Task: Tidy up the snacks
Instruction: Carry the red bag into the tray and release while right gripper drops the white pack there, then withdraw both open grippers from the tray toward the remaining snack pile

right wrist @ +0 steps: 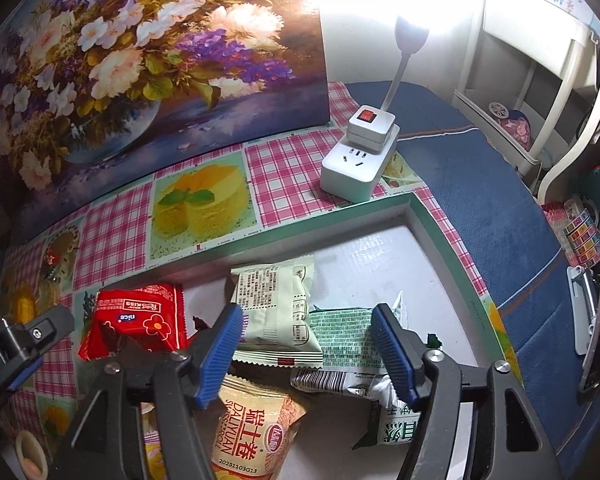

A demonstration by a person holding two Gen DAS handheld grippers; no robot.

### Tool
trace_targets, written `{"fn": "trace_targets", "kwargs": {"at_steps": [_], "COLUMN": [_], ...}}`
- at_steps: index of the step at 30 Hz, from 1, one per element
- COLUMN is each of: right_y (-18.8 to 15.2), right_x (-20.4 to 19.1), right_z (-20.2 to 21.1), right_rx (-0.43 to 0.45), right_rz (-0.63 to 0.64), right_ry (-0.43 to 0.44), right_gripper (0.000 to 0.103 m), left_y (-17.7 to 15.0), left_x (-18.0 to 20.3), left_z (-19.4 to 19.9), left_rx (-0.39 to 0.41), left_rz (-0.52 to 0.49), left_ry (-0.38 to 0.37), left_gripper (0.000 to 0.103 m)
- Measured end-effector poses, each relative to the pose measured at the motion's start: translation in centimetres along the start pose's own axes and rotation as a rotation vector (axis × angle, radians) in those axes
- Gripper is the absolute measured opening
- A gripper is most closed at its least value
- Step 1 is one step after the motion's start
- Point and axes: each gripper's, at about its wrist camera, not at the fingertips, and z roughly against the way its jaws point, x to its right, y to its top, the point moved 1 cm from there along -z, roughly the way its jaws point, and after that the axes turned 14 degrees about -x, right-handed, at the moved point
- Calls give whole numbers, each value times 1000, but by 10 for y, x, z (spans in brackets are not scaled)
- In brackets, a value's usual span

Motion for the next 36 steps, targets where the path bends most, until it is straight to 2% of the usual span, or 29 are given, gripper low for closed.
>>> {"fn": "trace_targets", "kwargs": {"at_steps": [2, 4, 7, 14, 20, 25, 36], "right_y": [0, -1, -2, -6, -12, -21, -56], "right_x": [-3, -6, -10, -23, -55, -85, -161], "right_z": [-1, -1, -4, 4, 14, 22, 32], "right_rx": [-5, -7, -18, 7, 27, 33, 38], "right_rz": [6, 15, 19, 37, 100, 147, 353], "right_ry": [1, -3, -14, -36, 4, 60, 114], "right_gripper": [83, 90, 99, 103, 103, 103, 103], "left_y": [1, 3, 5, 0, -2, -3, -13], "left_x": [-8, -18, -32, -62, -88, -120, -177], "left_z": [1, -1, -6, -12, -6, 3, 12], "left_rx": [14, 16, 0, -37, -15, -6, -20], "left_rz": [21, 44, 80, 152, 179, 229, 347], "left_ry": [51, 96, 142, 170, 278, 332, 363], "left_gripper": [89, 97, 98, 98, 98, 98, 98]}}
